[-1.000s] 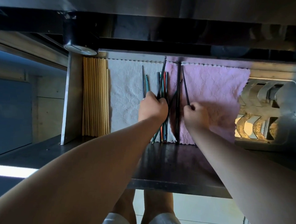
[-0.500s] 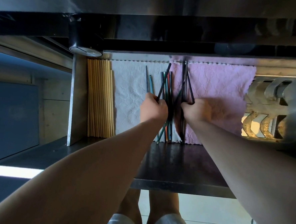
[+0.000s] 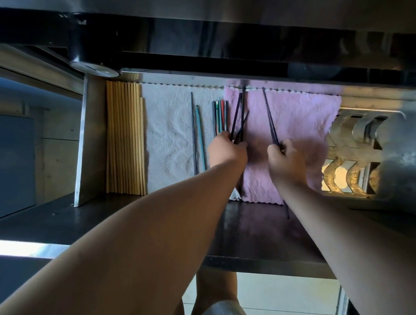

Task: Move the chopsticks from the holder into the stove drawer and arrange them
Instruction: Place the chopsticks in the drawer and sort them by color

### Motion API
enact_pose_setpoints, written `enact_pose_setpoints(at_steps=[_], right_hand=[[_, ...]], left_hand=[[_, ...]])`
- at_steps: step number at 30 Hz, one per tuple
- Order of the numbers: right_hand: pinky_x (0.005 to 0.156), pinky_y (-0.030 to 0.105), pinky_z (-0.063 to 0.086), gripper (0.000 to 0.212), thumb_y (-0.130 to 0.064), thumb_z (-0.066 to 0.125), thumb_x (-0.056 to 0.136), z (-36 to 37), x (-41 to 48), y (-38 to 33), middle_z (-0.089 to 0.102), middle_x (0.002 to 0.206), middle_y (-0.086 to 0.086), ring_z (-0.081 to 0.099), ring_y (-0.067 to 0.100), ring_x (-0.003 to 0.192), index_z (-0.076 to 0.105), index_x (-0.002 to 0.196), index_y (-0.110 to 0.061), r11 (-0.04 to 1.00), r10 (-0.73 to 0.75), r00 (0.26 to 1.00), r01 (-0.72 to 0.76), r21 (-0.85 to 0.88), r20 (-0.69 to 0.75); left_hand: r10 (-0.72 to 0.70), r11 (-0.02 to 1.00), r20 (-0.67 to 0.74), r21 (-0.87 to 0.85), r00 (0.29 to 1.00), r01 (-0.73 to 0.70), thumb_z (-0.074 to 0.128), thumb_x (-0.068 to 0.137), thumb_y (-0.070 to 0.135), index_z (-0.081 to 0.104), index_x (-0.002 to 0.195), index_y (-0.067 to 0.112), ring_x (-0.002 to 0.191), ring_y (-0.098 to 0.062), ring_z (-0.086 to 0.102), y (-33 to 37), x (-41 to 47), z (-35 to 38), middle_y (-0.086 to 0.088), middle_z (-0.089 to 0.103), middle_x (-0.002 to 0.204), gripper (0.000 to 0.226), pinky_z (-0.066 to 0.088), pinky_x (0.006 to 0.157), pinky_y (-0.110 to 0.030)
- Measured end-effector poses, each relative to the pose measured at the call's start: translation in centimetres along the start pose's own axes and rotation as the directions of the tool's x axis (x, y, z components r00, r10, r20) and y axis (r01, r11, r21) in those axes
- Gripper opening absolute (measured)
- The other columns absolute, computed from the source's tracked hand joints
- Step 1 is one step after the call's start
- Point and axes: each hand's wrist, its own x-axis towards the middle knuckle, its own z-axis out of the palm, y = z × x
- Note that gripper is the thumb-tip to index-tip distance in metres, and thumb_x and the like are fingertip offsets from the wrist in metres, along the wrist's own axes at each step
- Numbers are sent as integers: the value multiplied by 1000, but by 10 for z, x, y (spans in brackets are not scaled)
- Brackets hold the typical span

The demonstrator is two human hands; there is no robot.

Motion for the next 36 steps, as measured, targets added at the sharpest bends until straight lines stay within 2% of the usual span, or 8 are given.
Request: enact_pose_setpoints(at_steps=[8,12,17,22,26,30,33,36], right_hand=[[55,32,33,26,-25,50,92,2,-4,1,46,67,5,42,19,63,49,75,-5,995,-13,997,21,97,-75],[54,30,30,32,-23,52,93,0,-4,1,37,59,-1,36,16,56,38,65,-15,985,-35,998,44,170,-53],[54,32,31,37,-33,49,95,1,-7,-8,38,58,4,41,22,56,50,78,0,948,21,999,-35,317,46],[49,24,29,37,-42,46,96,11,-17,-24,41,45,-5,41,16,40,53,78,-10,905,54,972,-144,401,229],[59,23,37,35,-64,53,75,35,-25,-42,50,70,-12,48,13,60,46,92,-34,948,72,946,-164,271,317],[38,18,31,23,-28,48,98,61,-41,-70,44,55,1,40,13,33,52,77,-19,927,75,911,-213,309,404],[37,20,33,31,-24,47,99,84,-50,-87,46,54,4,39,17,36,58,72,-13,922,82,900,-232,310,428],[37,20,38,25,-21,46,99,105,-55,-102,52,60,5,43,17,41,64,88,-6,931,111,880,-255,262,462]], left_hand=[[7,992,-91,127,996,5,55,94,22,50,111,11,90,-29,62,14,1,17,-8,62,102,20,45,66,-36],[-19,997,-103,66,995,25,54,95,28,53,108,10,82,-25,55,14,-2,15,-6,59,99,22,38,59,-31],[54,996,-85,72,995,-48,37,100,31,57,113,5,97,-31,59,15,-13,6,-14,58,116,35,39,70,-34],[125,990,-49,68,991,-122,29,104,32,54,99,8,92,-30,57,11,-20,-24,-11,58,102,35,38,72,-32],[68,995,-17,-78,998,-69,32,102,27,53,101,11,91,-35,64,-2,-9,-58,-13,64,99,26,54,80,-40],[-14,990,-27,-142,1000,10,34,101,22,59,121,10,104,-40,63,-18,1,-95,-19,67,112,33,53,80,-40],[-70,979,-12,-194,997,66,35,101,17,55,131,13,111,-36,61,-33,12,-119,-15,64,122,37,50,88,-37],[-98,967,-14,-239,995,92,33,97,6,52,133,14,80,-26,63,-46,22,-137,-12,65,112,42,47,65,-28]])
